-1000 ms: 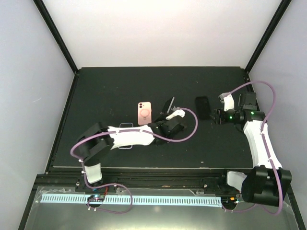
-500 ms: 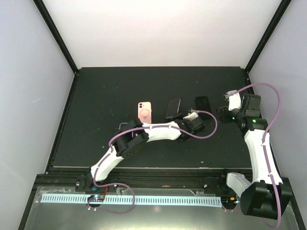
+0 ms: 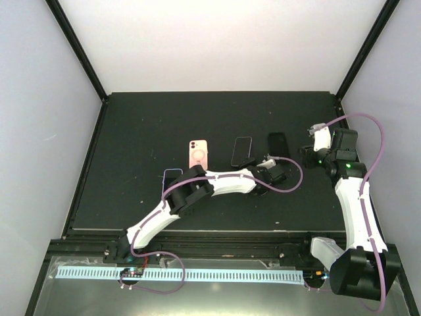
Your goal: Take the phone out of the phone case
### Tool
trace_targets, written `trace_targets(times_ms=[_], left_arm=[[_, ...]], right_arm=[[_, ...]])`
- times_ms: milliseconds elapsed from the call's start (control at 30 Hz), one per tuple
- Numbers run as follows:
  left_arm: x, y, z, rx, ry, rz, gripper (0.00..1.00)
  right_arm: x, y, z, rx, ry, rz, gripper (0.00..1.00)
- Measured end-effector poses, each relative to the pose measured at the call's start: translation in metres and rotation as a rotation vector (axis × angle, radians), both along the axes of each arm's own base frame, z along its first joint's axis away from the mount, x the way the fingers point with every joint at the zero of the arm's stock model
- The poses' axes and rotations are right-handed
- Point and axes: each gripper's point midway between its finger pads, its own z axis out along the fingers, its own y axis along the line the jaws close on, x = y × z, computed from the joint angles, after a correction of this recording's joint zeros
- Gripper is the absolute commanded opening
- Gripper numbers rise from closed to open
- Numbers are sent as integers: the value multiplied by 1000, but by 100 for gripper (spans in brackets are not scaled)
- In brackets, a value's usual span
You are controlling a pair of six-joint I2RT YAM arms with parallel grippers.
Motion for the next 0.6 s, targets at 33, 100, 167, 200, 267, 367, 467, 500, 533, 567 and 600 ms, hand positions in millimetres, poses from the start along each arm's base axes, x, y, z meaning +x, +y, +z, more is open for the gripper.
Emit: trace_targets(times_ms=[33,100,167,200,267,367,467,500,533,567,600], left_arm=[[0,0,-2,3,7,-5,59],[-1,-2,-4,-5,21,-10,74],[-2,-4,-4,-28,25,-7,83],[-2,-6,-2,-55,29,-4,87],[-4,-12,3,-130,68,-10,91],[-13,-18,12,-236,138,-27,97],[-22,-12,33,-341,171,-26,99],[-24,-9,40,-365,176,-23,99],[-28,-4,50,-411,184,-20,99],[-31,3,60,-457,195,-13,99],[-33,12,69,-509,207,0,99]], right_arm=[[0,0,0,0,0,0,54],[0,0,0,0,-1,0,54],[0,0,0,0,-1,0,54],[0,0,0,0,-1,0,54],[0,0,0,0,0,0,54],[1,0,-1,0,2,0,54],[1,0,-2,0,6,1,54],[1,0,-2,-1,6,1,54],[1,0,-2,-2,6,2,54],[1,0,-2,-2,6,3,54],[1,0,-2,-2,6,4,54]])
